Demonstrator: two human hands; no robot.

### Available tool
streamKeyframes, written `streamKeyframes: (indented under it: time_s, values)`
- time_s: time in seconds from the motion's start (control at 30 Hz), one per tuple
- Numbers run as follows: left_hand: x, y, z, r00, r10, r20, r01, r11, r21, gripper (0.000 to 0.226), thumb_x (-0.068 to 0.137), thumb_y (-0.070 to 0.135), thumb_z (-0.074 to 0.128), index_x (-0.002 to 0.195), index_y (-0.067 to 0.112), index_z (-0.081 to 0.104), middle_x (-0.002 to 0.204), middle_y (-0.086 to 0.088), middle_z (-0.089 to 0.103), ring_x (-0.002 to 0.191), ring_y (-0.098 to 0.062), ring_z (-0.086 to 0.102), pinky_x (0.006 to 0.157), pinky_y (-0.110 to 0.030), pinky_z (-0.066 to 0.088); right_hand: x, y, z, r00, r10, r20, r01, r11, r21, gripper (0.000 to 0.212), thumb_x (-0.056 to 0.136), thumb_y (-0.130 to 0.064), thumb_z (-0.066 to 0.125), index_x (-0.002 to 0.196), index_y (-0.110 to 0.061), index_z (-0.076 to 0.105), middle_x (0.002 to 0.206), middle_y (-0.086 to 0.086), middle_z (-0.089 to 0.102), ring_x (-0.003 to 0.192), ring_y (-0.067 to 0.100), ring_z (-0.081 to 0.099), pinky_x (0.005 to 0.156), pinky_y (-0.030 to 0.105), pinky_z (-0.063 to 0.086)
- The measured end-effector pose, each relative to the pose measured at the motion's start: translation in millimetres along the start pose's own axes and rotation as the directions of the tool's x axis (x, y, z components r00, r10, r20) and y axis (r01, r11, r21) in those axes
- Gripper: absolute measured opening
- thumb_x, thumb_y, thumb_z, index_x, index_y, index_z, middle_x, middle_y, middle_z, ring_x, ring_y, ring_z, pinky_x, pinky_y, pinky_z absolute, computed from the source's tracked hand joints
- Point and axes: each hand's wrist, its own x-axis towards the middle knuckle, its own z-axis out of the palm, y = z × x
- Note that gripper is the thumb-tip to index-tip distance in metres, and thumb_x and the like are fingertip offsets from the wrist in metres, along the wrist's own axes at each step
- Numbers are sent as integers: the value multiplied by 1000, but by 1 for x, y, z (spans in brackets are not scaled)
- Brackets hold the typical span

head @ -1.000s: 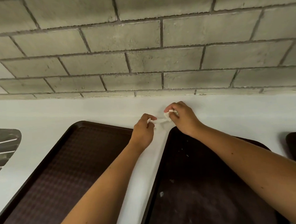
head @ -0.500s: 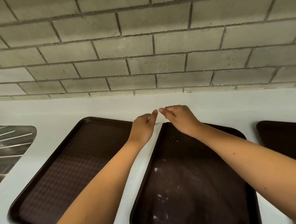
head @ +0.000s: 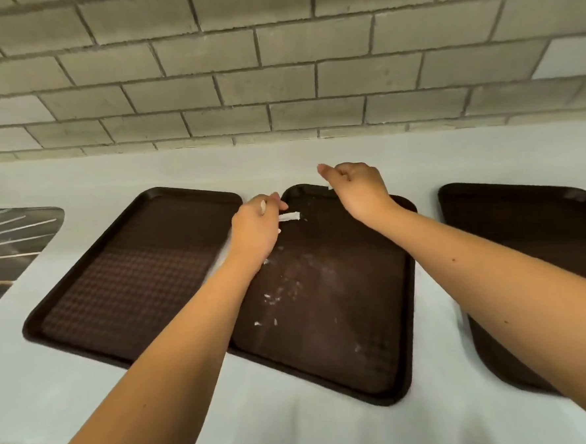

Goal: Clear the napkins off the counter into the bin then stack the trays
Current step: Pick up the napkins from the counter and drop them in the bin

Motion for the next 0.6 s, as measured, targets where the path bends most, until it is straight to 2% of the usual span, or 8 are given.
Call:
streamKeyframes:
  time_s: [0.1,0.17,0.23,0.37,0.43,0.5,0.57,0.6]
  values:
    - [-25,3,8,996,-60,62,69,987,-146,31,103,27,40,103,15,68,66,-1,64,36,-8,39,37,-21,28,-26,9,-18,1000,-8,-17,8,1000,13,49,96,-47,47,58,-16,45,56,0,46,58,17,48,62,30,35]
    - [-40,3,11,989,-89,122,109,979,-170,31,104,23,37,107,16,67,75,-2,72,42,-12,47,36,-21,28,-48,16,-28,999,-41,-29,41,999,-20,46,97,-47,45,63,-16,52,64,0,55,66,17,53,66,28,36]
    - [-59,3,14,984,-97,147,122,978,-171,33,104,22,35,108,17,67,64,-1,65,49,-18,45,36,-21,28,-71,24,-38,998,-58,-16,58,998,-14,47,97,-49,44,62,-19,48,65,-6,56,68,14,55,65,27,37]
    - [-109,0,16,984,-84,157,120,964,-237,36,104,36,36,98,13,63,60,-2,46,42,-10,35,36,-21,26,-127,34,-55,999,-36,15,37,999,-23,52,98,-51,42,68,-13,61,56,-11,54,58,6,52,66,26,38]
    - [-133,-2,17,981,-93,171,136,956,-259,40,103,45,35,89,15,58,60,-2,45,41,-9,37,36,-21,28,-159,40,-59,1000,-15,2,15,1000,-24,59,99,-49,40,61,-11,62,46,-7,50,54,9,52,69,28,42]
    - [-160,-2,22,961,-177,214,231,937,-263,44,100,53,35,83,16,54,59,-1,42,42,-9,34,37,-22,27,-196,47,-60,1000,2,8,-1,996,-87,63,101,-47,37,55,-8,58,49,-4,52,58,15,55,75,30,45]
    - [-188,-1,28,944,-190,269,256,938,-235,40,95,54,47,83,17,51,58,0,40,45,-10,32,39,-23,28,-231,55,-61,1000,11,1,-11,990,-141,65,102,-45,33,58,-4,56,56,4,56,63,20,57,75,32,44]
    - [-200,-4,33,946,-146,288,202,964,-175,35,91,51,57,85,17,51,61,-1,42,48,-11,35,41,-24,31,-245,60,-62,1000,21,-5,-21,988,-151,65,102,-45,31,59,-3,56,58,7,57,63,22,57,74,33,44]
